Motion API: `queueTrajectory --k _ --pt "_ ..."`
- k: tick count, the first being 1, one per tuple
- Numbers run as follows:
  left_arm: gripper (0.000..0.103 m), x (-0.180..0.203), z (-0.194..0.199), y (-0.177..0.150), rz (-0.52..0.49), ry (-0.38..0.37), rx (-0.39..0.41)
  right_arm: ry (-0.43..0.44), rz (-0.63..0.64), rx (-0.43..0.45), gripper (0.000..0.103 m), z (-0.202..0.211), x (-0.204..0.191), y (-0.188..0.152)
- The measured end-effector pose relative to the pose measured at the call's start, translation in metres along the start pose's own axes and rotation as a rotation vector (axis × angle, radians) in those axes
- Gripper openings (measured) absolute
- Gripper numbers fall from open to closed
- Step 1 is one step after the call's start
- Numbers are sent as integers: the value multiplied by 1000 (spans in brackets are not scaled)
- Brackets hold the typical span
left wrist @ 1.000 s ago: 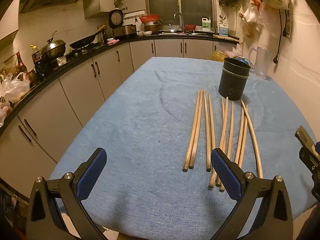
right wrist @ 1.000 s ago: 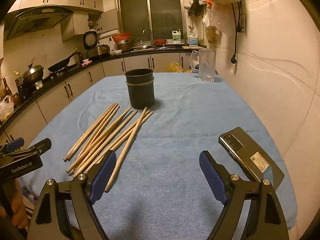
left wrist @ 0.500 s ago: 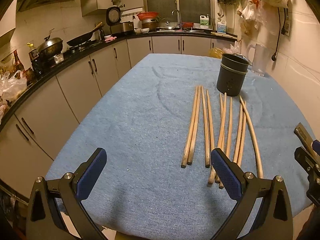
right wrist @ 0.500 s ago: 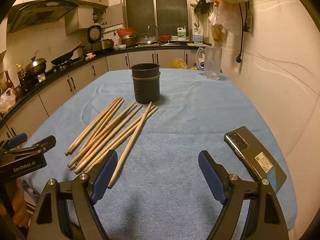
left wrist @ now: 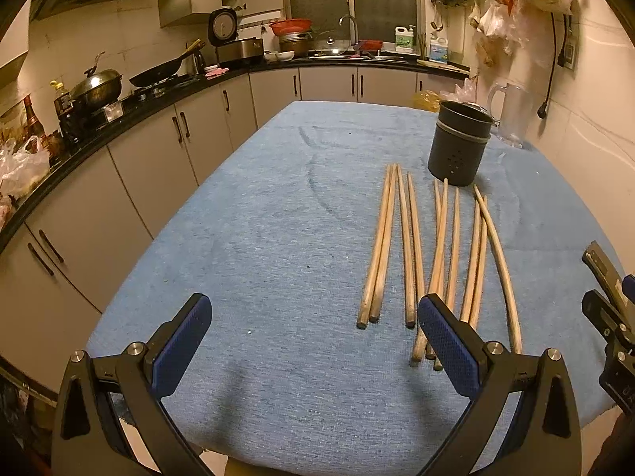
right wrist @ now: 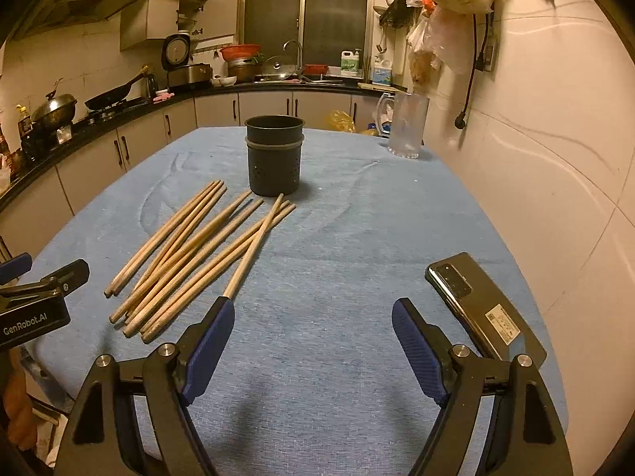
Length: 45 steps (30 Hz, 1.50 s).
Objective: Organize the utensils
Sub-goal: 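Move both tools toward the wooden chopsticks lying on the blue cloth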
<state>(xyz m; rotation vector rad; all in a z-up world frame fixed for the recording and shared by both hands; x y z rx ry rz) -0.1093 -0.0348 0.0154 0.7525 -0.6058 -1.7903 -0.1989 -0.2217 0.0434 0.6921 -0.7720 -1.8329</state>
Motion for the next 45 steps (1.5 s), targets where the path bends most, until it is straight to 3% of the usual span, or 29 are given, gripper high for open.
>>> queueTrajectory --k 13,22,25,30,45 --pt "103 0 3 -1 -6 -11 6 -5 4 -18 81 -2 -1 -3" --pt "103 1 2 1 -7 -56 17 27 -40 -36 74 -6 6 1" --pt "103 -1 0 3 -12 -67 23 52 -64 -50 64 -10 8 9" --pt "103 -6 -9 6 -33 -43 -3 116 -89 -102 57 -17 3 16" --pt "103 -12 -25 13 -65 -9 -28 152 -81 -193 49 -47 -21 35"
Point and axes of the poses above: each gripper's, at about its wrist camera, not at the fingertips, and z roughly against the way its jaws point, x to its right, y to its top, the point moved 6 cm from there along -z, roughly the way its jaws point, and after that the axes turned 12 degrees about -z, right-handed, at the moved point
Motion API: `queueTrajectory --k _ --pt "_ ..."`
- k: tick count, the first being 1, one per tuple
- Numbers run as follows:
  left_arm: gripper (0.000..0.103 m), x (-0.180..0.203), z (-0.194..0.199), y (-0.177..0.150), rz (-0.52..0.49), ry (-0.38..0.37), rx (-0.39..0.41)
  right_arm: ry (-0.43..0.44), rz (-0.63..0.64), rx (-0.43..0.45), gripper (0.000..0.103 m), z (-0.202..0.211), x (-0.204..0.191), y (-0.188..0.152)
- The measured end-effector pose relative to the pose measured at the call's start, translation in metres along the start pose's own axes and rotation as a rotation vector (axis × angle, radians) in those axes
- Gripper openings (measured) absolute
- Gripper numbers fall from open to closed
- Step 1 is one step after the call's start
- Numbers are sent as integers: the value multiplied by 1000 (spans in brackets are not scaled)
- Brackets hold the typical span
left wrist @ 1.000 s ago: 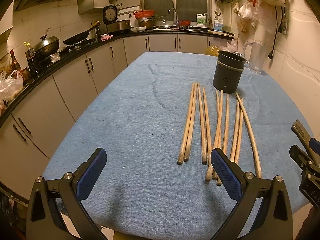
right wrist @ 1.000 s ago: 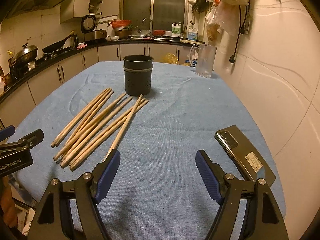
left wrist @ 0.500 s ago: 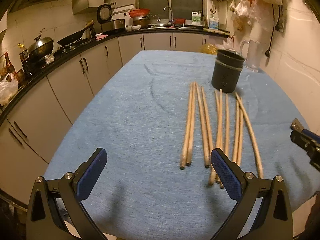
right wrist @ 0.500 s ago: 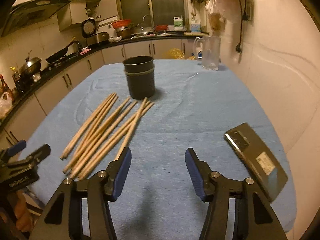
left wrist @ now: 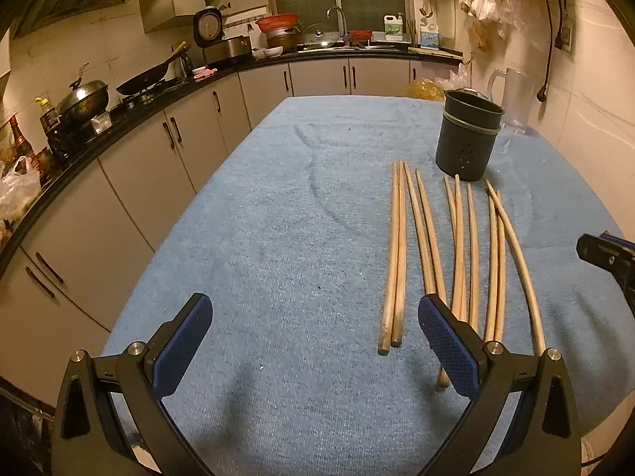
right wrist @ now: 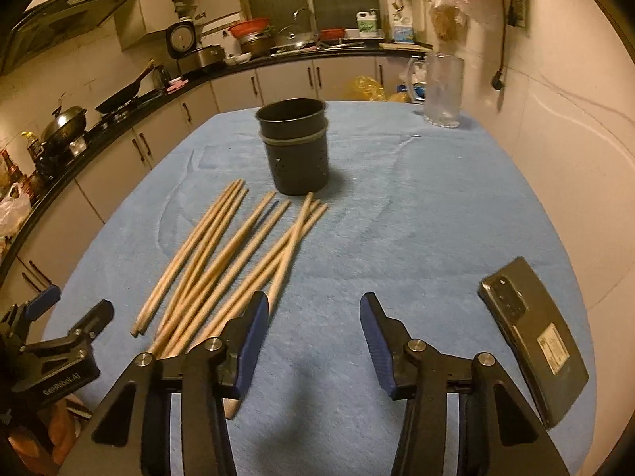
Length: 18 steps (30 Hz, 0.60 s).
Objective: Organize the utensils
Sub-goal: 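Move both tools toward the wooden chopsticks lying on the blue cloth, then grasp one wooden chopstick with the left tool while the right tool grasps another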
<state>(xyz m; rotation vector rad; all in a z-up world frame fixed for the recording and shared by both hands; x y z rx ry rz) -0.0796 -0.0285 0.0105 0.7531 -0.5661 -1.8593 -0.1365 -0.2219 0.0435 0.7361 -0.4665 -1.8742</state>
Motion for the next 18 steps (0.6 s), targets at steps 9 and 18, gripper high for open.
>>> queueTrajectory --k 9,18 --pt "103 -4 -12 1 -4 -1 -23 29 -2 -54 36 -17 -12 6" --pt "94 -7 -22 11 -17 -57 -52 45 -36 -106 27 -34 -9 14"
Point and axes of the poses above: each gripper's, at about its wrist camera, not at the fingertips, and z roughly against the way its jaws point, x to its right, y to its top, the point moved 6 cm from there along -z, roughly the way its jaws point, and after that the axes turned 12 degrees about -z, right-handed, at the moved point
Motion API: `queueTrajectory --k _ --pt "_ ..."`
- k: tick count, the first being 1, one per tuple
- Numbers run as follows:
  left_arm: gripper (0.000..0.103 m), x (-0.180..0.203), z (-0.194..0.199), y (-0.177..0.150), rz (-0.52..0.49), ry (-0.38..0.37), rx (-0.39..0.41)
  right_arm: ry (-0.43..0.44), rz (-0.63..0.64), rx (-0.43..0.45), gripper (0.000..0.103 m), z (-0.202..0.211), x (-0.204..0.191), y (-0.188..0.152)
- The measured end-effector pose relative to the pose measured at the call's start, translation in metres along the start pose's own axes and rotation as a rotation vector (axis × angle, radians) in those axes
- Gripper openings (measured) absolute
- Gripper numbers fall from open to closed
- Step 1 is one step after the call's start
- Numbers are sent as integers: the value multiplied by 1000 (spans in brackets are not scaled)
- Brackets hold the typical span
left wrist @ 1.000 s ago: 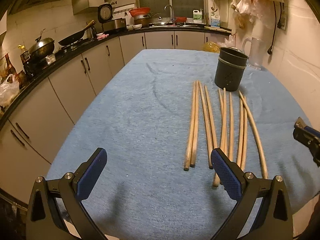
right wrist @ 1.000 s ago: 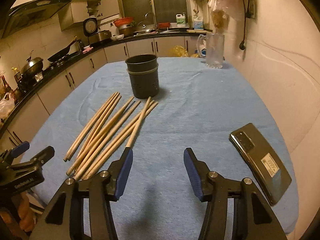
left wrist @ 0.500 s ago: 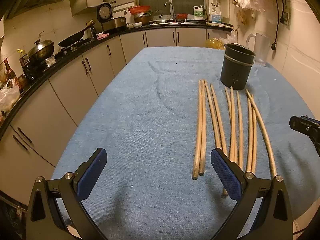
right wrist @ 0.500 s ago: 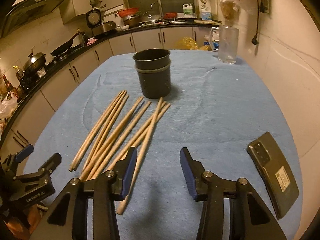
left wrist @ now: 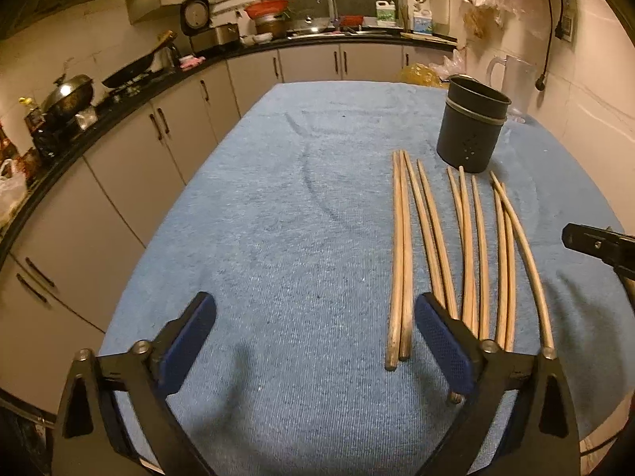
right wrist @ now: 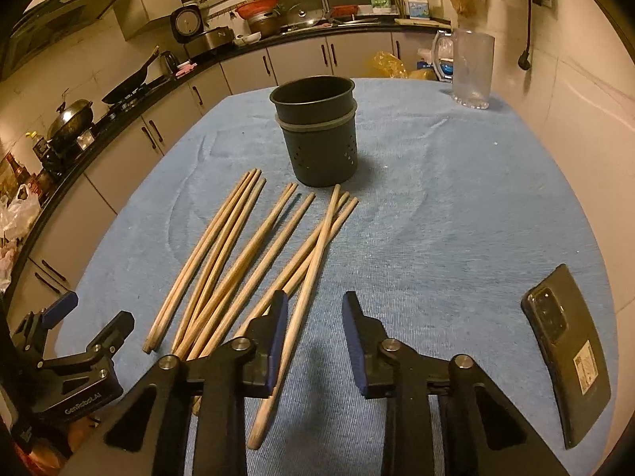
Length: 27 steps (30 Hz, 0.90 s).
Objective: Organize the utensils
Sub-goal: 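Grasp one wooden chopstick with the left tool while the right tool grasps another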
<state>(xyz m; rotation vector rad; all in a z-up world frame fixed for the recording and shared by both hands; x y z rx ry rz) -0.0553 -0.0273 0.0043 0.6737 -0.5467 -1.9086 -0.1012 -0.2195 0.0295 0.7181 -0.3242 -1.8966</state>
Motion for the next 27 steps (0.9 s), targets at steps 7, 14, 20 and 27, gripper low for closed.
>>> queueTrajectory --k 7,14,20,27 --pt "79 -12 -19 22 31 -173 -80 32 -67 -31 24 -7 9 19" --pt "63 -7 -35 39 5 -223 -126 99 -147 -112 22 -30 9 34" --pt "59 -8 -42 41 14 -230 -138 82 -158 -152 19 -55 3 46" --pt "51 -12 -54 47 12 -265 -172 47 -170 -211 15 -83 4 44"
Point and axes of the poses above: each gripper's, at about its wrist camera, not at the fingertips, and z roughly against the way its jaws point, x to its right, y to its top, the point moved 6 cm from there along -z, roughly the way its jaws point, and after that the axes turned 12 degrees about -z, right-handed, at the moved point
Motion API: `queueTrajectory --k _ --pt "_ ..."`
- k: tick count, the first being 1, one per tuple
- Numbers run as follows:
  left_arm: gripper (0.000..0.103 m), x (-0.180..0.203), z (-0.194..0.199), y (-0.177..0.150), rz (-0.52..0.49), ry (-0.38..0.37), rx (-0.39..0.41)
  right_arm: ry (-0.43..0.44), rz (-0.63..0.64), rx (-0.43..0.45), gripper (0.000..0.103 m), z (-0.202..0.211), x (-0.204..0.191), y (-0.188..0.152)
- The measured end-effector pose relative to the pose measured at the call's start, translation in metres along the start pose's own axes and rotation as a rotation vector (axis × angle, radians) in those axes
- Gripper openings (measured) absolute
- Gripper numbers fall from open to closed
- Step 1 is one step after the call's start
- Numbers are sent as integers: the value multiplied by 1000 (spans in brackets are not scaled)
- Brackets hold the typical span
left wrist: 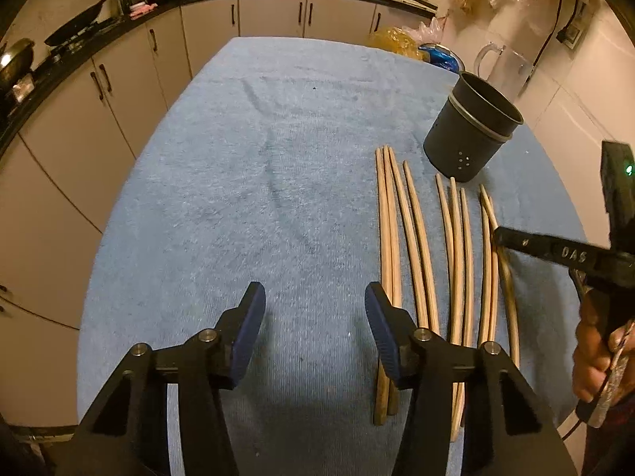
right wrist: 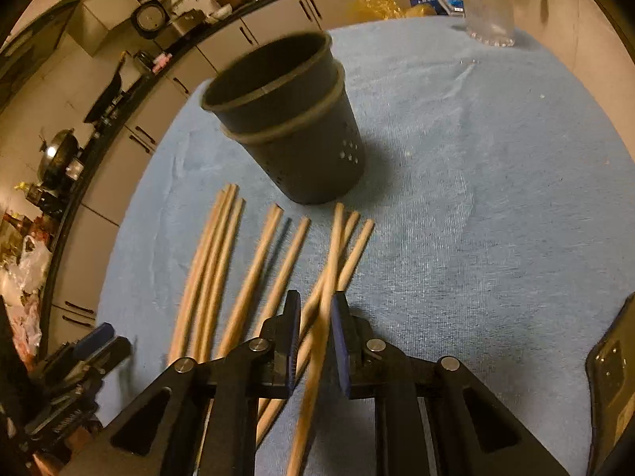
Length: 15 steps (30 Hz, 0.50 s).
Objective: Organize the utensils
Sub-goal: 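Grasp one wooden chopstick with the left tool while the right tool grasps another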
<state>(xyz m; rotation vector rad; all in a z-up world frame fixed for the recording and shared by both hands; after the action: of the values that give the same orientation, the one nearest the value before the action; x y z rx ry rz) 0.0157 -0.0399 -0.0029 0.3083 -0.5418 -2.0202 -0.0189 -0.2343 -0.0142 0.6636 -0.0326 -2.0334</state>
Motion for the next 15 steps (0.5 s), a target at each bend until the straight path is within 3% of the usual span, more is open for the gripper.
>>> queueTrajectory --k 10,15 --pt "51 9 -36 42 -21 -69 -68 5 5 10 9 13 19 1" --pt "34 15 -62 66 -21 -83 -116 35 -3 26 8 22 27 2"
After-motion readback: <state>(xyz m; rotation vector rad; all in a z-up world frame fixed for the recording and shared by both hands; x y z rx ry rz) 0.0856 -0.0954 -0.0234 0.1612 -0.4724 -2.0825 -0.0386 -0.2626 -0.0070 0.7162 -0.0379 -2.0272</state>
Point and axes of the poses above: each gripper's, at about its wrist camera, not at the fingertips, and z roughly against the way its jaws point, x to its right, y to its top, the point moved 6 cm from there along -z, roughly the way its jaws point, and after that the axes turned 12 degrees about -z, right-handed, at the moved point
